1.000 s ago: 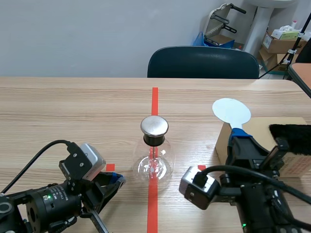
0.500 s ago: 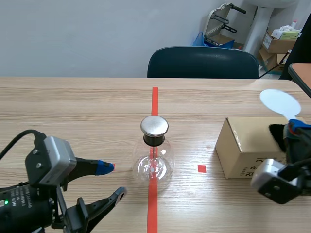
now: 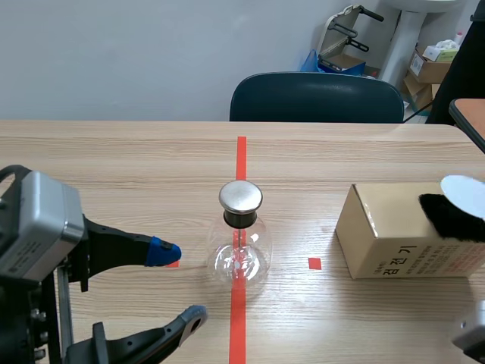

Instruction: Do the electroscope experiment

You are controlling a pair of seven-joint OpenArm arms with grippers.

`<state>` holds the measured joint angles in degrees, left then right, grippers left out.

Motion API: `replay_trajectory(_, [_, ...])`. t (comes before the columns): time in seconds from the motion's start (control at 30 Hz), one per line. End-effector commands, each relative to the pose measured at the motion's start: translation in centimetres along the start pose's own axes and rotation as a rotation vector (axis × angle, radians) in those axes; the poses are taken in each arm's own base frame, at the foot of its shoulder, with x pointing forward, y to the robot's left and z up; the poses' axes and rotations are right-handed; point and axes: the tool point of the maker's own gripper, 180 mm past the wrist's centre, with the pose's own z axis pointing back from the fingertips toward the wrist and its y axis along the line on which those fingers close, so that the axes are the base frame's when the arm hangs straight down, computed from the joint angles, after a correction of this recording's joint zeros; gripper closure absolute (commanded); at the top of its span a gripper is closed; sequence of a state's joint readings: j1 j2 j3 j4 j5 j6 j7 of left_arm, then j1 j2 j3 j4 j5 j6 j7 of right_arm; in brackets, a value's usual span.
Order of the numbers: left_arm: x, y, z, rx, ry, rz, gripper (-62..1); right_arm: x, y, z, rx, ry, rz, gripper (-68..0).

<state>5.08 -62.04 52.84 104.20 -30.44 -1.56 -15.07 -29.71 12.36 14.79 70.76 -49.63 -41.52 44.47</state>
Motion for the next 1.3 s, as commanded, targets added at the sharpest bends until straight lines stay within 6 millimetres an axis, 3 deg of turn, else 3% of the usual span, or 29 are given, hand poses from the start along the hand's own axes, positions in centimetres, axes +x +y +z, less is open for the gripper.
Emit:
replay_trajectory(0.0, [1.0,-0.2,-0.1,0.000,-0.025,-0.006,-40.4,-0.5,-1.8,-1.1,-0.086,0.005,0.049,-1.0])
replay_trajectory(0.17, [2.1,0.3,-0.2,0.054,-0.019,-0.035,-40.0,-1.6,-1.8,-1.8,-0.090,0.056,0.064,-1.0])
replay_trajectory(0.4, [3.8,0.7,-0.4,0.110,-0.035,-0.076,-40.0,-2.4,0.1,-1.4,-0.016,0.106,0.110,-1.0])
replay_trajectory(0.67, [5.1,0.3,-0.5,0.108,-0.076,-0.075,-40.0,-2.3,1.3,-0.9,0.027,0.143,0.130,-1.0])
replay_trajectory(0.87, [6.8,0.2,-0.4,0.107,-0.172,-0.076,-33.8,-1.8,1.9,-0.7,0.048,0.139,0.121,-1.0])
replay_trajectory(1.27, [6.9,-0.1,-0.5,0.094,-0.178,-0.066,-33.8,-1.6,3.1,0.5,0.103,0.158,0.090,-1.0])
